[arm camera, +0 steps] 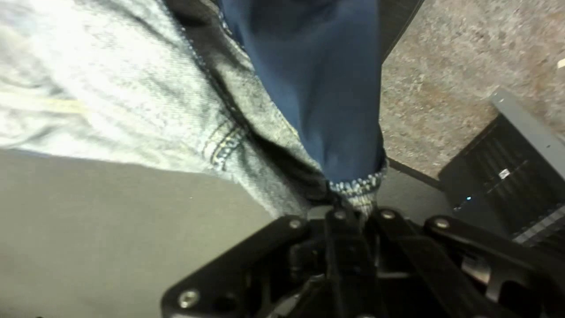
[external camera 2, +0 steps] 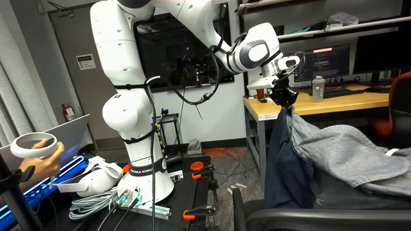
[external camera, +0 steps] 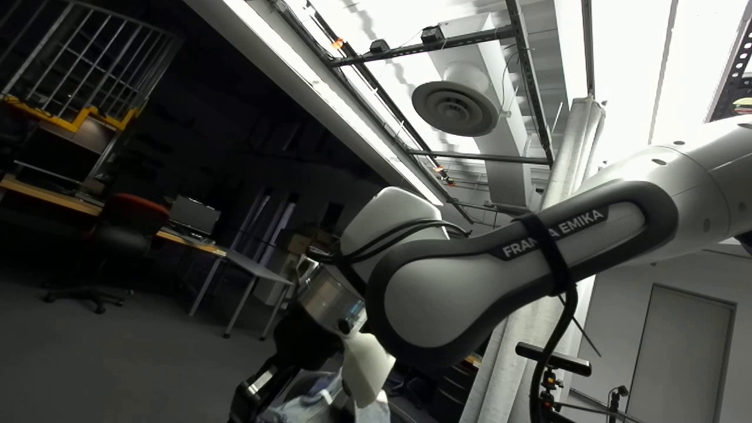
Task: Move the denim jacket from the back rest to the seat of the chair
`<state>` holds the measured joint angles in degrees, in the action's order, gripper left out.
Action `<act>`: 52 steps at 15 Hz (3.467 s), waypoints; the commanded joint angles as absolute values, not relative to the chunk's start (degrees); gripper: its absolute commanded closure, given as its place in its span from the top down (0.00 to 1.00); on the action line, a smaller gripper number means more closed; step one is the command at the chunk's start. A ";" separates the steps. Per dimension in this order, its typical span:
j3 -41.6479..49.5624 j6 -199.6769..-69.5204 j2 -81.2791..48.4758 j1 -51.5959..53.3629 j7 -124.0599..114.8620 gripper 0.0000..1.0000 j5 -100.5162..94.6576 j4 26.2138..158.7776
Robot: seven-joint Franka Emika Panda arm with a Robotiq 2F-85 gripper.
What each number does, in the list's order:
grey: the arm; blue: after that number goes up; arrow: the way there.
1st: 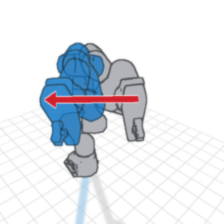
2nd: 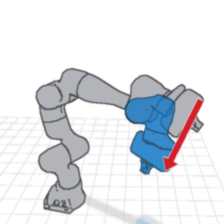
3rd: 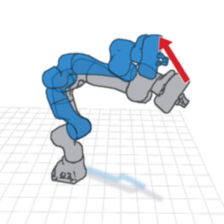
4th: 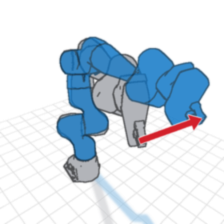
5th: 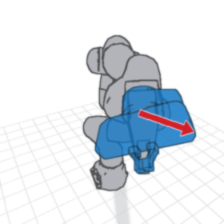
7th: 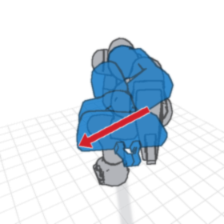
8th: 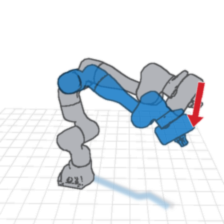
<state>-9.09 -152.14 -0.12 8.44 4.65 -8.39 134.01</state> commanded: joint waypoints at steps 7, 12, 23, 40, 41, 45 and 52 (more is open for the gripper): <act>-10.65 -151.98 -4.12 9.43 15.57 0.02 -5.10 132.28; -6.72 -152.16 -4.60 6.22 12.45 0.02 -5.83 132.51; 0.79 -152.85 -7.08 0.89 10.06 0.69 -12.15 130.96; 2.90 -151.99 -5.79 -3.29 11.63 1.00 -10.45 131.47; 2.92 -151.99 -5.77 -3.35 11.63 1.00 -10.44 131.47; 2.92 -151.99 -5.76 -3.35 11.63 1.00 -10.43 131.47; 2.92 -151.99 -5.76 -3.35 11.63 1.00 -10.42 131.47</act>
<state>2.90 -152.18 -5.81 -3.39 11.56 -10.50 131.55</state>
